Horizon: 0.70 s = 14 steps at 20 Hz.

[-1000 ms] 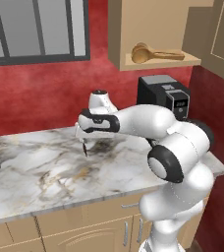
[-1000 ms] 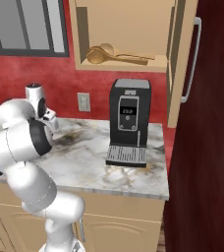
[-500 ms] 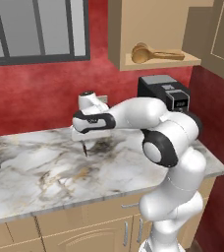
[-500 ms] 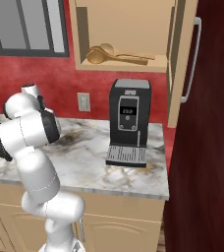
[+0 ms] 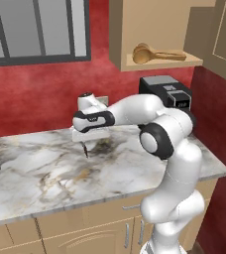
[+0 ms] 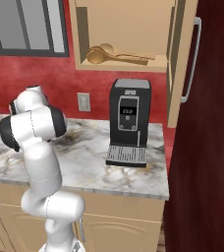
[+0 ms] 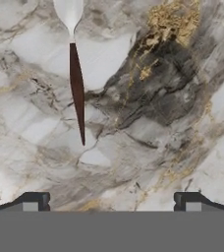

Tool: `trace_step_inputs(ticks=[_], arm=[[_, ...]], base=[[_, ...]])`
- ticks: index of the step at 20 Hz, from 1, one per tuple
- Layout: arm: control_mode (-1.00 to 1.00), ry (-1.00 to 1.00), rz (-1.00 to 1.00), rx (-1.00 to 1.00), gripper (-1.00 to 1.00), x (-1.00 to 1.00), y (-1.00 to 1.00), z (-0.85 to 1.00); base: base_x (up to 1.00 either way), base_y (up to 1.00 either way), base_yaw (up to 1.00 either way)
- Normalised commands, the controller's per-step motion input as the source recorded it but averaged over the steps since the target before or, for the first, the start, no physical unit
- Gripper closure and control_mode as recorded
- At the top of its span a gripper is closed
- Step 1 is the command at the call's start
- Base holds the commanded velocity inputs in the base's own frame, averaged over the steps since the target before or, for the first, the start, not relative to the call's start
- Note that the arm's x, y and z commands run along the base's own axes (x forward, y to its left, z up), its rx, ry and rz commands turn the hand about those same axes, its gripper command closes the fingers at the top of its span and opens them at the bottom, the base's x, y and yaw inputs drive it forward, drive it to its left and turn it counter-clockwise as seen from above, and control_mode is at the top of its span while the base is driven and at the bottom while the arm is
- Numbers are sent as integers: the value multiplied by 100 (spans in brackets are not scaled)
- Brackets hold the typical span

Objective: Organize the utensils by type. Pick up the wooden spoons from the counter and place them in the open cabinet. Then pick up the metallic utensils from the counter and place them in the open drawer.

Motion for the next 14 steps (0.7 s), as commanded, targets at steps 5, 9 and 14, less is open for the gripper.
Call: trace_step_inputs(ticks=[5, 9, 14], arm=[[-100, 1, -2, 0, -100, 21, 2, -20], [-100, 0, -1, 0, -100, 19, 6, -21], [-100, 0, -2, 0, -100, 23, 1, -16]], base=[[0, 0, 0], [0, 0, 0], [0, 0, 0]])
